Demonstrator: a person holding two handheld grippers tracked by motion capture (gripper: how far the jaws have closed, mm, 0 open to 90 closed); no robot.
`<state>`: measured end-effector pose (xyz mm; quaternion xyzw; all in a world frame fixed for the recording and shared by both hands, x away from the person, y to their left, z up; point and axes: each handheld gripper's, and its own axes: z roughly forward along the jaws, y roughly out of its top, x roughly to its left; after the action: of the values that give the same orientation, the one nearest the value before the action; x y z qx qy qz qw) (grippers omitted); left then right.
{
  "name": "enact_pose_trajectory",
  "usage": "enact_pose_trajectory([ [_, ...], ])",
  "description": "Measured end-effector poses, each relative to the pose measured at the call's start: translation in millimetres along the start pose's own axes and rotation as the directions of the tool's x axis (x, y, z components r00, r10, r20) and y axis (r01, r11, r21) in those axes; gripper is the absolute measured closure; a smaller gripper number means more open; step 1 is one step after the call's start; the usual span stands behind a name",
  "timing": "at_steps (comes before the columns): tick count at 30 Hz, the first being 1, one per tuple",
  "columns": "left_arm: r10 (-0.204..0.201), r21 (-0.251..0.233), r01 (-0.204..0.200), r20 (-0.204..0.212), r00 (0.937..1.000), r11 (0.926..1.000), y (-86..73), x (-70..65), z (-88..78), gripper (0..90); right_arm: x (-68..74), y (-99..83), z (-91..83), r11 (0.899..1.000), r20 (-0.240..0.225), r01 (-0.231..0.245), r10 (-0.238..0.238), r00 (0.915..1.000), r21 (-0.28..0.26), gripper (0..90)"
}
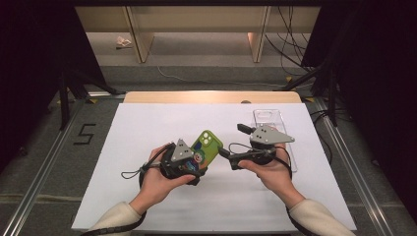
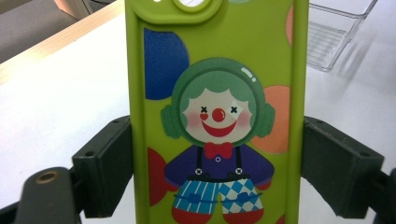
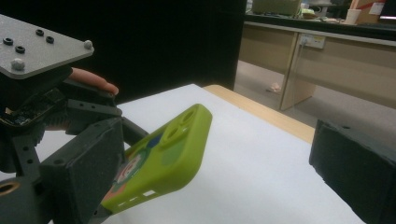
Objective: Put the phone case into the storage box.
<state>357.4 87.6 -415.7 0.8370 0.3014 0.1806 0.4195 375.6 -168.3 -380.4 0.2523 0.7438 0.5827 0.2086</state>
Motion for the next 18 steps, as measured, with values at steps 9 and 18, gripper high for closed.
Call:
enact_pose_trajectory([
  [9, 0.006, -0.002, -0.006, 0.004, 1.0000, 1.0000, 1.3, -3.1, 1.0, 16.0, 1.3, -0.9, 4.1, 1.000, -0.004, -0.001, 0.001, 1.0000, 0.007, 4.6],
  [18, 0.017, -0.003, -0.017, 0.014, 0.9998, 0.9999, 2.3, -8.6, 3.4, 16.0, 1.8, -0.5, 7.0, 1.000, -0.003, -0.010, 0.010, 0.9999, 0.009, 5.6],
])
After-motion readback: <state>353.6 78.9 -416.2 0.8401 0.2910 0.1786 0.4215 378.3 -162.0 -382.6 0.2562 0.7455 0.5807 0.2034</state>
